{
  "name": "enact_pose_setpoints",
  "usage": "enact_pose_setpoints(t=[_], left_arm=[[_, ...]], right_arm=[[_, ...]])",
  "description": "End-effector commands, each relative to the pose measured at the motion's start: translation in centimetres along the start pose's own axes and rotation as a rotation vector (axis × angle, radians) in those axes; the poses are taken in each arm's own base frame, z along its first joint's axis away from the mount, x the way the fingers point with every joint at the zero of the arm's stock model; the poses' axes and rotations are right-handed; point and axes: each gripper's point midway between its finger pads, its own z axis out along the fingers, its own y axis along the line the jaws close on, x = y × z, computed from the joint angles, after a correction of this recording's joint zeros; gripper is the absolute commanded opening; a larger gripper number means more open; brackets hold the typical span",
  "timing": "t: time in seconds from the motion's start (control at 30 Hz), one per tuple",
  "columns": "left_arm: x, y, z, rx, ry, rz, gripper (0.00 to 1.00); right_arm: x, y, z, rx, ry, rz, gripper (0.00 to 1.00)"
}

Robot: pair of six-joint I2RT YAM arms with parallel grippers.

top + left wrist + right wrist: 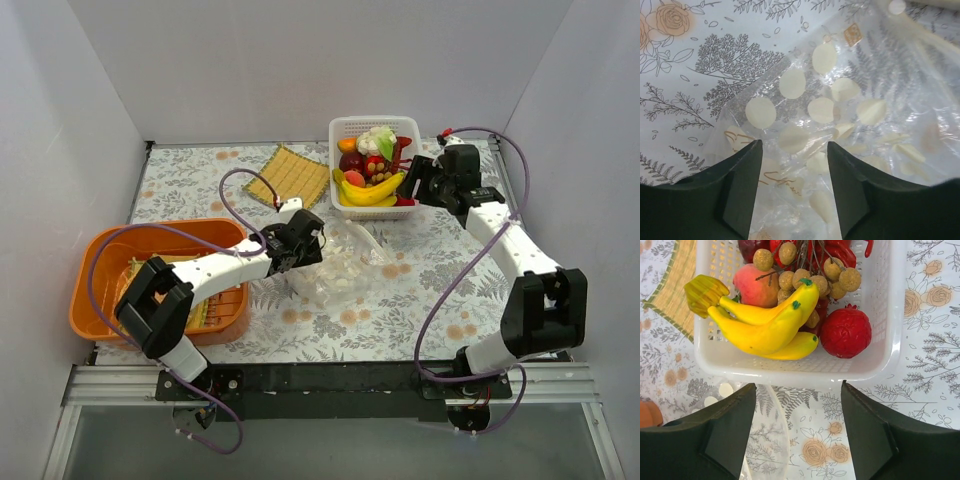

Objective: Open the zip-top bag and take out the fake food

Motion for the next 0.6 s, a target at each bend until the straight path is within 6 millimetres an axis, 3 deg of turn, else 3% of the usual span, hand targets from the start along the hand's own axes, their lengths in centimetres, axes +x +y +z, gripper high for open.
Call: enact_pose_setpoints(t=[0.0,0.07,0.13,0.2,0.23,0.3,0.33,0.37,0.57], left_arm=[[-4.4,-2.2,-3.3,0.088,-0.100,-0.040,0.70],[-4.9,-2.6,-4.2,0.113,-0.108,-0.040,0.85],[-5.5,-3.0,-5.2,0.142,-0.118,-0.047,0.98],[-5.6,-3.5,-5.9,0.179,-0.108,-0.041,0.98],[-5.6,-3.7,-6.3,0.193,-0.106,-0.037,0.98],[-5.8,-4.2,-7.5,0.241,-0.105,-0.036,0.98],[-5.9,-4.3,-7.9,0.256,-0.107,-0.031,0.98],[-5.9,-4.6,-8.6,0.286,-0.105,-0.026,0.98],[-6.0,-4.5,-9.7,0.318,-0.114,-0.028,0.98]], right_arm=[[-0.6,0.6,-3.0,-0.017,-0.049,-0.018,0.77],[-1.1,1.3,-5.1,-0.042,-0.087,-0.019,0.79],[0.0,1.6,-6.3,-0.065,-0.080,-0.018,0.87],[0.1,2.4,-8.6,-0.104,-0.114,-0.019,0.90],[1.3,2.1,-9.1,-0.102,-0.097,-0.013,0.92],[1.6,3.0,-11.6,-0.148,-0.144,-0.008,0.94],[3.2,2.6,-11.7,-0.153,-0.123,0.001,0.98],[3.2,2.9,-13.3,-0.174,-0.159,0.000,0.98],[7.4,1.5,-16.1,-0.163,-0.182,0.015,0.98]])
